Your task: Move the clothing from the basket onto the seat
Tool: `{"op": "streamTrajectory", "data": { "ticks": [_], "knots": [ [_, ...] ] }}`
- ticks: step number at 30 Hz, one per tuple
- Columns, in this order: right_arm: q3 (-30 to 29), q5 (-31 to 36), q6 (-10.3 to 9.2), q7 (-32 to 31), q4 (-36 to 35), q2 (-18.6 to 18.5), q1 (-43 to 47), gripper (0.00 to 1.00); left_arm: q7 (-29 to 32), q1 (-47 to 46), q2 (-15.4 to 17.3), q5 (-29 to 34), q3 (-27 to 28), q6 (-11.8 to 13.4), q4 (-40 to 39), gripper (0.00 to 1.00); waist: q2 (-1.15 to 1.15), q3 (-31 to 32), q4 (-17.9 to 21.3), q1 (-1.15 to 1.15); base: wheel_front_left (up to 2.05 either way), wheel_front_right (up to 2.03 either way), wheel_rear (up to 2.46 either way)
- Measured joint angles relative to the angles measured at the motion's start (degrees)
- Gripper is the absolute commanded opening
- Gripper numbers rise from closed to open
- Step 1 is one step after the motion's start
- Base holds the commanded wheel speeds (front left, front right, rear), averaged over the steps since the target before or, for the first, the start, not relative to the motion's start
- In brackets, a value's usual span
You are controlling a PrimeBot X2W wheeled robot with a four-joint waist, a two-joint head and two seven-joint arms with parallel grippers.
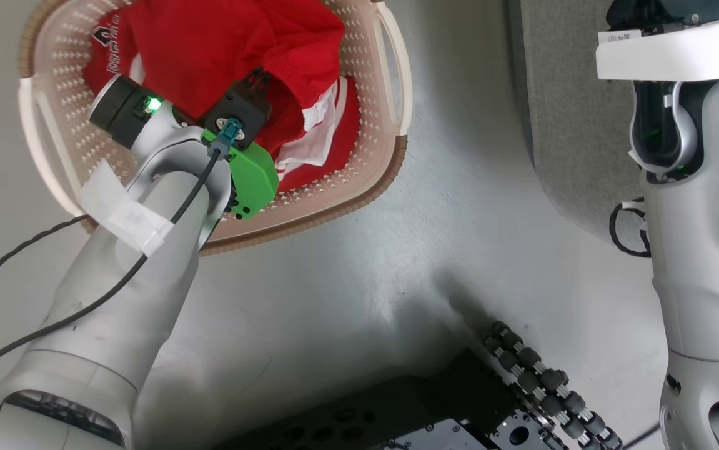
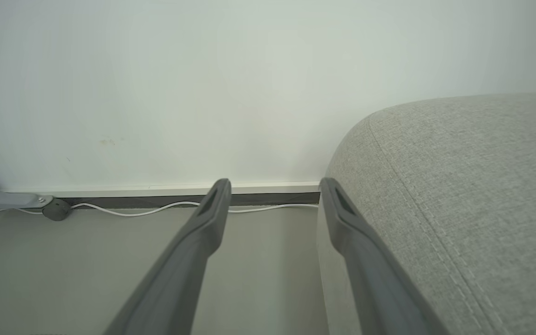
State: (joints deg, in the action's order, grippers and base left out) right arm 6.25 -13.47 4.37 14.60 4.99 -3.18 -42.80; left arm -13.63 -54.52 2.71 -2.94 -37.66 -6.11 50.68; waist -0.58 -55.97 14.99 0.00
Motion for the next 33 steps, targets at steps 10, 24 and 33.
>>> {"op": "streamTrajectory", "data": {
  "ticks": [10,24,33],
  "knots": [
    [0.01,1.01,0.43,0.0,3.72,-0.01,3.46,1.0,-0.66,3.85,-0.08,-5.19,0.23,0.08,-4.05,0.0,0.0,5.48,-2.01,0.0,0.0,0.0,0.0],
    [-1.48,2.02,1.0,0.0,8.29,-0.69,8.96,1.0,-0.81,8.17,-0.3,-11.92,1.97,1.67,-14.68,0.0,0.0,16.08,-5.45,0.0,0.0,0.0,0.0],
    [-2.53,2.53,1.19,0.0,10.81,-1.4,13.91,1.0,-0.81,12.93,-0.42,-13.43,3.59,3.56,-17.74,0.0,0.0,24.11,-8.25,0.0,0.0,0.0,0.0]
  ]
}}
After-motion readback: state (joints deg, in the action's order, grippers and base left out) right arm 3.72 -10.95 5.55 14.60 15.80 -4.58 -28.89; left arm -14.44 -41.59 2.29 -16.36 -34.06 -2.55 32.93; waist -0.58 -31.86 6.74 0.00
